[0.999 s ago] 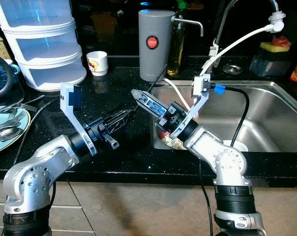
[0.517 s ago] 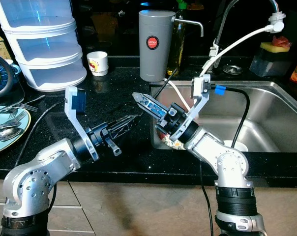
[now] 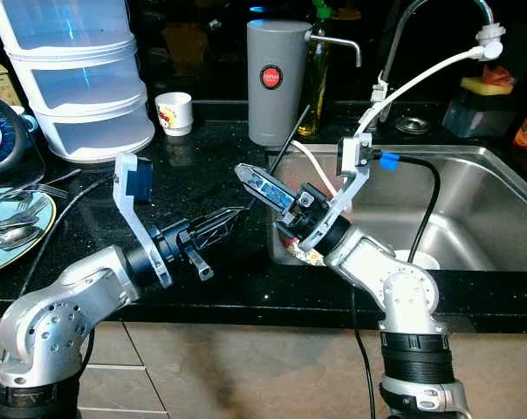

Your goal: Kitchen organization

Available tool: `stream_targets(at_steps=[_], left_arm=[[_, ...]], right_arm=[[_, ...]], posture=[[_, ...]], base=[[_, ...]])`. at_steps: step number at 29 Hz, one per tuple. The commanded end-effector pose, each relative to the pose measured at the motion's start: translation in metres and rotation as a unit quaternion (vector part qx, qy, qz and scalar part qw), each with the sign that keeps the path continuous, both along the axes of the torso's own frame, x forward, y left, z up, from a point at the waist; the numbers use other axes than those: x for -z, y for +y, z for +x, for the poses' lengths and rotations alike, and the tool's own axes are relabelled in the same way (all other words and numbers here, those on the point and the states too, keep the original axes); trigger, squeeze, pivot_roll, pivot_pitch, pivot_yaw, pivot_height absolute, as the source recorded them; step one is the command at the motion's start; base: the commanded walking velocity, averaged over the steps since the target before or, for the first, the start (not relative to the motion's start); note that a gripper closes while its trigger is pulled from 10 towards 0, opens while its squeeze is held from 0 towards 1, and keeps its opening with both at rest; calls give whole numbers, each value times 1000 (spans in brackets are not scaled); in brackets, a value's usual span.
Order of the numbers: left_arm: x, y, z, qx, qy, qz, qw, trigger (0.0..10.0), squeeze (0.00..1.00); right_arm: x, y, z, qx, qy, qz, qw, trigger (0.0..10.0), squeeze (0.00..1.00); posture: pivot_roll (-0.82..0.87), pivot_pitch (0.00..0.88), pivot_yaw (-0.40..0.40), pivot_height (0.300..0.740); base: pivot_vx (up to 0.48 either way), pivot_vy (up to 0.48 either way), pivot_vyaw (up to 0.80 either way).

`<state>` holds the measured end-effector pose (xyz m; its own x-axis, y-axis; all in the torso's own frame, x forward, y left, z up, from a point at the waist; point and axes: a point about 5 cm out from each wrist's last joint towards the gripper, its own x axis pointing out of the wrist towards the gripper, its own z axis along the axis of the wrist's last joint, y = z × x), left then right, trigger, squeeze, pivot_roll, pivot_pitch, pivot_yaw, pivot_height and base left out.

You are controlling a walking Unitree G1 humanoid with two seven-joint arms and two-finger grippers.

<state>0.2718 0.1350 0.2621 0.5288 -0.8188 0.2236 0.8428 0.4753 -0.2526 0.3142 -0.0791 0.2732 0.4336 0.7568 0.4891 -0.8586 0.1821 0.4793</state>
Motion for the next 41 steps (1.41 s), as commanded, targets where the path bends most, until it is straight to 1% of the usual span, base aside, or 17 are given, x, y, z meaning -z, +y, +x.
stream_targets(at_steps=[1,4,9,10,12,15,17,18,20,21,23,26,31,34,39,40,41], left_arm=[[4,9,13,-72,12,28,997,10000,1000],[-1,22,29,-156,0,24,987,10000,1000],[-3,28,35,-199,-11,31,980,10000,1000],[-6,35,40,-242,-26,39,969,10000,1000],[-15,47,47,-299,-50,33,952,10000,0],[-20,51,49,-309,-61,25,949,10000,0],[-18,39,46,-253,-79,73,961,10000,0],[-18,39,46,-253,-79,73,961,10000,0],[-11,21,46,-185,-87,117,972,10000,0],[-11,21,46,-185,-87,117,972,10000,0],[-3,6,50,-141,-89,148,975,10000,0],[2,-5,55,-102,-87,161,978,10000,0],[5,-10,60,-83,-90,168,978,10000,0],[5,-11,61,-79,-92,171,978,10000,0],[11,-13,61,-38,-87,197,976,10000,0],[15,-14,60,-24,-81,205,975,10000,0],[15,-14,60,-24,-81,205,975,10000,0]], right_arm=[[-4,-1,1,6,-8,8,1000,0,0],[-6,-8,7,25,-9,4,1000,0,0],[-6,-12,9,33,-12,-1,999,0,0],[-6,-16,12,44,-15,-8,999,0,0],[-6,-26,18,69,-21,-24,997,0,0],[-5,-34,25,101,-30,-49,993,0,0],[3,-41,45,209,-45,-138,967,0,0],[3,-41,45,209,-45,-138,967,0,0],[14,-42,64,298,-61,-217,927,0,0],[14,-42,64,298,-61,-217,927,0,0],[21,-38,74,345,-89,-278,892,0,0],[22,-35,82,382,-114,-311,863,0,0],[16,-38,90,415,-123,-315,845,0,0],[14,-40,92,425,-124,-311,841,0,0],[38,-43,99,404,-93,-393,821,0,0],[49,-43,99,392,-85,-418,815,2353,0],[49,-43,99,392,-85,-418,815,2353,0]], posture=[[16,54,6,740],[14,61,9,740],[15,64,8,740],[13,68,9,740],[13,68,9,740],[14,71,10,740],[12,71,12,740],[12,71,12,740],[9,74,16,740],[9,74,16,740],[9,76,17,740],[7,82,21,740],[8,87,21,740],[6,93,22,740],[1,101,23,740],[1,105,22,740],[1,105,22,740]], base=[[0,0,0],[0,0,0],[0,0,0],[0,0,0],[0,0,0],[0,0,0],[0,0,0],[0,0,0],[0,0,0],[0,0,0],[0,0,0],[0,0,0],[0,0,0],[0,0,0],[0,0,0],[0,0,0],[0,0,0]])
